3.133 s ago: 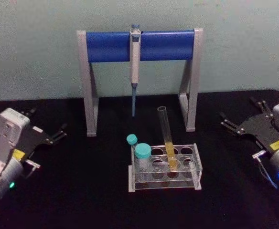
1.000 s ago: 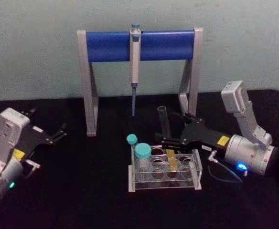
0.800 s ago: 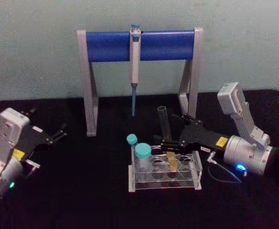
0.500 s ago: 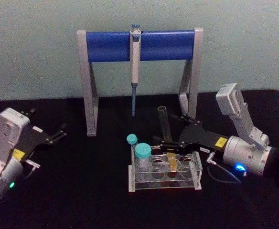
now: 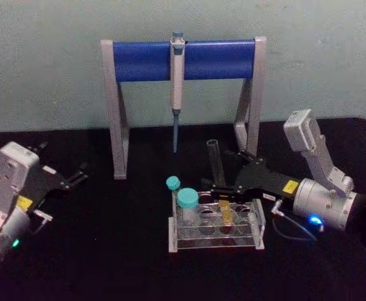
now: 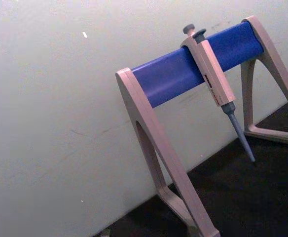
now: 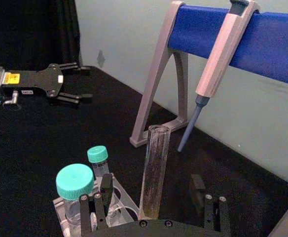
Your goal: Pick up the test tube from the test tube rack, shake it, then place it back into the test tube rack.
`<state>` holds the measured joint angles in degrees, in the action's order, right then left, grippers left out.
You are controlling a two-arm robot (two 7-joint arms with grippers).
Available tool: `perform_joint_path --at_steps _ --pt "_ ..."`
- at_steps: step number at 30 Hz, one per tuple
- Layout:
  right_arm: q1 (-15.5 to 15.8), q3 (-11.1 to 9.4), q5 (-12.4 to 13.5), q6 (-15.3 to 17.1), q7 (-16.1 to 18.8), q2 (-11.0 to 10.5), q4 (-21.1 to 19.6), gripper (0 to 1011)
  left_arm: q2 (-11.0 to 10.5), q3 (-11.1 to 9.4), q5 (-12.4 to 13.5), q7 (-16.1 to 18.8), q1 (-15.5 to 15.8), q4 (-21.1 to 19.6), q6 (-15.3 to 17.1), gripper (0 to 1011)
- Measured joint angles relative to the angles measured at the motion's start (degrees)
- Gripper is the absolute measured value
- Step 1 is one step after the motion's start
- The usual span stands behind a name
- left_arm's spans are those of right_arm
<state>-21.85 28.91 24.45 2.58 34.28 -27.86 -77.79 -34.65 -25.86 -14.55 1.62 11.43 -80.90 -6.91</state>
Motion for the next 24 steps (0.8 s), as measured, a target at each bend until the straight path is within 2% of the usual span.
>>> perform_joint_path --at_steps 11,19,23,24 --pt "0.01 0.0 0.06 0.06 0.0 -0.01 -0.03 994 0.0 0.0 0.0 0.0 0.0 0.0 0.0 1001" --pt "0.02 0.0 0.09 0.1 0.0 -0.01 -0.08 815 0.0 0.0 0.0 0.0 0.0 0.0 0.0 1001" --pt "0.01 0.0 0.09 0.1 0.0 -0.01 -0.1 681 0.0 0.0 0.0 0.0 0.0 0.0 0.0 1001" --pt "0.01 0.0 0.09 0.1 0.0 -0.01 -0.1 622 0.0 0.0 0.0 0.0 0.0 0.0 0.0 1001"
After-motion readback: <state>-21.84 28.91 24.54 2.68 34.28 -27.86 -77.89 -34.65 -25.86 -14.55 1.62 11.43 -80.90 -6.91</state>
